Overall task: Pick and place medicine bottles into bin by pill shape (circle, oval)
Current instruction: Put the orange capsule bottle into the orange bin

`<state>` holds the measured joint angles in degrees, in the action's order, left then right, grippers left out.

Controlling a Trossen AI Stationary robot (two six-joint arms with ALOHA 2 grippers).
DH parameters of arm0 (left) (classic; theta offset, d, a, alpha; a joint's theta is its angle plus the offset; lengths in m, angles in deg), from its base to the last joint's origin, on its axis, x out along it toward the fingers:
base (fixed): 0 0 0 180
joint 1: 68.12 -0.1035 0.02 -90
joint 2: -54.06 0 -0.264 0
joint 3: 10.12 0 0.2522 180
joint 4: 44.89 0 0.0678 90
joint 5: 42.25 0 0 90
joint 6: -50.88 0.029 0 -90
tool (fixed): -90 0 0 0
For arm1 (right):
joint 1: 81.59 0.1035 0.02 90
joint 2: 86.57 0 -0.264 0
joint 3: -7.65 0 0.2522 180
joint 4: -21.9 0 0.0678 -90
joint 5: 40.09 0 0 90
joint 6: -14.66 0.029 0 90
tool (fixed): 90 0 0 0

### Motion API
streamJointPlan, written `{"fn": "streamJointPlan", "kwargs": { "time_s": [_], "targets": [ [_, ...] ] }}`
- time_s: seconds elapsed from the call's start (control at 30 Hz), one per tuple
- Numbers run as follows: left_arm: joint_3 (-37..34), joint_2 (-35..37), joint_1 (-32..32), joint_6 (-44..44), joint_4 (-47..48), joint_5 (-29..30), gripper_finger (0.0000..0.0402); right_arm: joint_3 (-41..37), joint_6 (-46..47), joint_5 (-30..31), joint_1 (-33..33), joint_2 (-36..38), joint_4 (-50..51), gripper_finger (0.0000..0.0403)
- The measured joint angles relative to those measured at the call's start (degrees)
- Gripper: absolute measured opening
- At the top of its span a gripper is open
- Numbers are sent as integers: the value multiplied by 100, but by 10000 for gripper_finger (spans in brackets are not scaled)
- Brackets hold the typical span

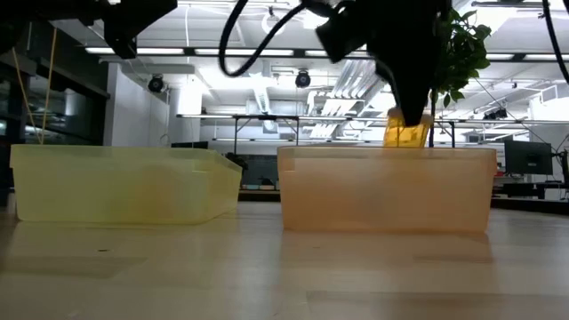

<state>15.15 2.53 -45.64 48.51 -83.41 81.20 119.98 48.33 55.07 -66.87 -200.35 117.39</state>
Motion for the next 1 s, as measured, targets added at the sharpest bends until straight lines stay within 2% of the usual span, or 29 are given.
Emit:
{"fn": "streamJointPlan", "kwargs": {
  "time_s": [0.27,0.6,0.73,0.83,1.0],
  "targets": [
    [0,1,-1,-1,21,0,257,-3,-401,-114,-224,-595,-17,200],
    [0,-1,-1,0,21,0,257,-6,-529,50,-273,-621,-117,200],
    [0,1,-1,0,21,0,257,-5,-669,22,-273,-619,-442,201],
    [0,-1,0,0,21,0,257,-4,-670,-71,-273,-617,-566,217],
    [0,1,0,0,21,0,257,-4,-720,22,-273,-615,-551,272]
  ]
}}
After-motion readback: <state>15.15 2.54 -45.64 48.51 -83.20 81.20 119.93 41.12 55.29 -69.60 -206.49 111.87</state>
